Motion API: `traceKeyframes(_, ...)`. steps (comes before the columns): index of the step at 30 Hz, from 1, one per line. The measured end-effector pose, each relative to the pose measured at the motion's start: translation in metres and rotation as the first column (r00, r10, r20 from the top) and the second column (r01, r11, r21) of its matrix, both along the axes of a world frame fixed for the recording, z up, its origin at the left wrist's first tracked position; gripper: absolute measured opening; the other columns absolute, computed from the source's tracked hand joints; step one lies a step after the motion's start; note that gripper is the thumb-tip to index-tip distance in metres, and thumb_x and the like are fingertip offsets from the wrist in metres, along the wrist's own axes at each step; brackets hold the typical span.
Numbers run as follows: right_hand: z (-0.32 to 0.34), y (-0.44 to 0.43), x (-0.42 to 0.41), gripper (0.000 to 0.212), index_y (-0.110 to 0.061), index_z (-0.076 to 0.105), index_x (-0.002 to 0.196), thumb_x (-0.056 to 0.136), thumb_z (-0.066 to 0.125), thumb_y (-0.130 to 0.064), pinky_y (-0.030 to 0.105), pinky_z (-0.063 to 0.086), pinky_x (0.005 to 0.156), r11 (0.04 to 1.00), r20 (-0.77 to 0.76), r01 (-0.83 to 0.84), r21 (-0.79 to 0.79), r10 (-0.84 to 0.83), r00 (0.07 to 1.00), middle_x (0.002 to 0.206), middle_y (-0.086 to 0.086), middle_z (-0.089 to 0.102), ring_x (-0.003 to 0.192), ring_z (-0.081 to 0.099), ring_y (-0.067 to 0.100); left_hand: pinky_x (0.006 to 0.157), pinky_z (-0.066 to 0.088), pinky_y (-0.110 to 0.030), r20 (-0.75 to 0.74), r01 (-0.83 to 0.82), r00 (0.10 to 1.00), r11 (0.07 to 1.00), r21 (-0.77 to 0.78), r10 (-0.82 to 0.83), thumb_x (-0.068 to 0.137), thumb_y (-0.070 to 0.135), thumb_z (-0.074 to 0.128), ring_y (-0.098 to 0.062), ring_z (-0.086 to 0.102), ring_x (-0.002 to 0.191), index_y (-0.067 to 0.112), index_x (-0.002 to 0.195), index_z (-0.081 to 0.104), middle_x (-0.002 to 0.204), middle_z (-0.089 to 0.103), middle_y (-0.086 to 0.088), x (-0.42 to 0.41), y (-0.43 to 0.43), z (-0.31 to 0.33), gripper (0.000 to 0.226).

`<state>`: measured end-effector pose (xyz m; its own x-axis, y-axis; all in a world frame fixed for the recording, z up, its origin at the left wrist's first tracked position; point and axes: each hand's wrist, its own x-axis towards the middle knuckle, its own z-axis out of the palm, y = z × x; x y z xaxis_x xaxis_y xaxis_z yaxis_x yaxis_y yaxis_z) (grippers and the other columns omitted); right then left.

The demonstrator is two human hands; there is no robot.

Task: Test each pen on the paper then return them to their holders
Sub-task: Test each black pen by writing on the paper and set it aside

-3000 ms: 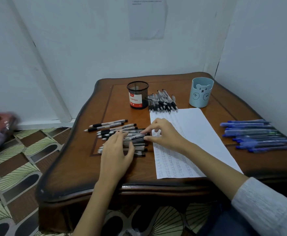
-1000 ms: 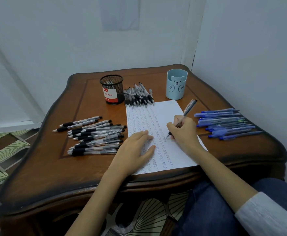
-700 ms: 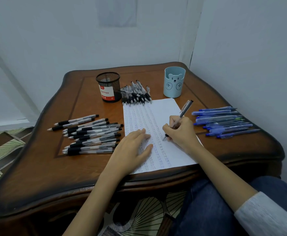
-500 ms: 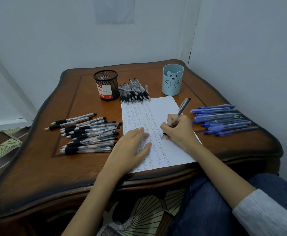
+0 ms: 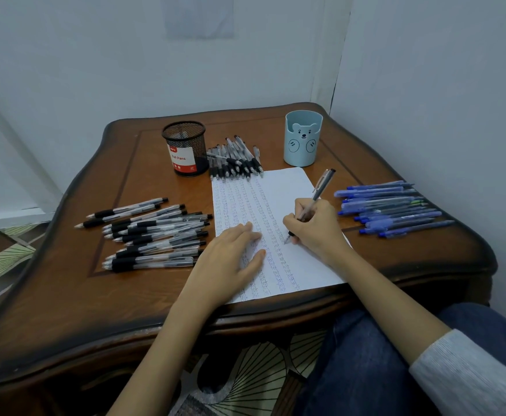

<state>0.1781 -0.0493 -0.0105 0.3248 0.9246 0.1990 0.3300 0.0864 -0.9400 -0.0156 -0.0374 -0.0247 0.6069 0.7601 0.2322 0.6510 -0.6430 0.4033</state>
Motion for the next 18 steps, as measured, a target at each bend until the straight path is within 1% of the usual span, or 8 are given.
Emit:
traceKeyframes(3, -0.0003, 0.0005, 0.0003, 0.027, -0.002, 0.045, 0.060, 0.081, 0.059, 0.009, 0.024, 0.043, 0.041, 1.000, 0.010, -0.004, -0.012, 0.004, 1.000, 0.047, 0.003, 0.038, 0.040, 0.051, 0.016, 0.111, 0.027, -0.029, -0.001, -0.001, 1.000, 1.000, -0.001, 0.001, 0.096, 0.042, 0.047, -0.010, 0.035, 0.135, 0.022, 0.135, 0.050, 0.149, 0.040, 0.004, 0.0001, 0.0002, 0.0003, 0.044)
traceKeyframes(7, -0.0024, 0.0020, 0.0034, 0.032, -0.002, 0.042, 0.058, 0.082, 0.061, 0.007, 0.028, 0.047, 0.047, 1.000, -0.021, 0.031, -0.001, -0.031, 0.999, 0.047, 0.003, 0.039, 0.039, 0.053, 0.013, 0.111, 0.028, -0.029, 0.002, 0.001, 1.000, 1.000, -0.007, -0.001, 0.096, 0.043, 0.046, -0.010, 0.036, 0.135, 0.022, 0.135, 0.051, 0.148, 0.041, 0.003, 0.0002, 0.0002, 0.0000, 0.044)
traceKeyframes(10, -0.0028, 0.0026, 0.0033, 0.026, 0.008, 0.043, 0.062, 0.081, 0.061, 0.008, 0.032, 0.046, 0.050, 1.000, -0.013, 0.026, -0.010, -0.026, 1.000, 0.048, 0.005, 0.039, 0.039, 0.053, 0.013, 0.111, 0.029, -0.030, -0.008, 0.004, 1.000, 1.000, -0.015, -0.004, 0.091, 0.050, 0.038, -0.010, 0.037, 0.135, 0.022, 0.134, 0.051, 0.148, 0.042, 0.003, 0.0006, -0.0003, 0.0011, 0.053)
traceKeyframes(12, -0.0025, 0.0025, 0.0021, 0.025, 0.011, 0.043, 0.063, 0.081, 0.060, 0.008, 0.029, 0.044, 0.047, 1.000, -0.005, 0.020, -0.014, -0.020, 1.000, 0.047, 0.004, 0.039, 0.039, 0.053, 0.014, 0.111, 0.029, -0.030, -0.004, 0.003, 1.000, 1.000, -0.017, -0.003, 0.090, 0.050, 0.037, -0.010, 0.036, 0.135, 0.021, 0.134, 0.051, 0.148, 0.042, 0.002, 0.0004, -0.0006, 0.0017, 0.054)
traceKeyframes(15, -0.0023, 0.0017, 0.0030, 0.027, 0.004, 0.043, 0.060, 0.080, 0.059, 0.011, 0.024, 0.039, 0.041, 1.000, -0.020, 0.000, -0.015, 0.000, 1.000, 0.044, 0.001, 0.037, 0.038, 0.050, 0.016, 0.112, 0.028, -0.029, -0.004, 0.000, 1.000, 1.000, -0.017, 0.000, 0.095, 0.047, 0.041, -0.010, 0.036, 0.135, 0.022, 0.135, 0.051, 0.148, 0.041, 0.003, 0.0005, -0.0009, 0.0019, 0.049)
traceKeyframes(18, -0.0031, 0.0029, 0.0039, 0.029, 0.000, 0.044, 0.059, 0.080, 0.060, 0.010, 0.026, 0.042, 0.042, 1.000, -0.035, 0.020, 0.003, -0.019, 0.999, 0.048, 0.006, 0.036, 0.037, 0.050, 0.016, 0.112, 0.028, -0.030, -0.003, 0.001, 1.000, 1.000, -0.021, -0.001, 0.092, 0.050, 0.038, -0.010, 0.036, 0.135, 0.022, 0.134, 0.051, 0.148, 0.041, 0.002, 0.0004, -0.0017, 0.0028, 0.053)
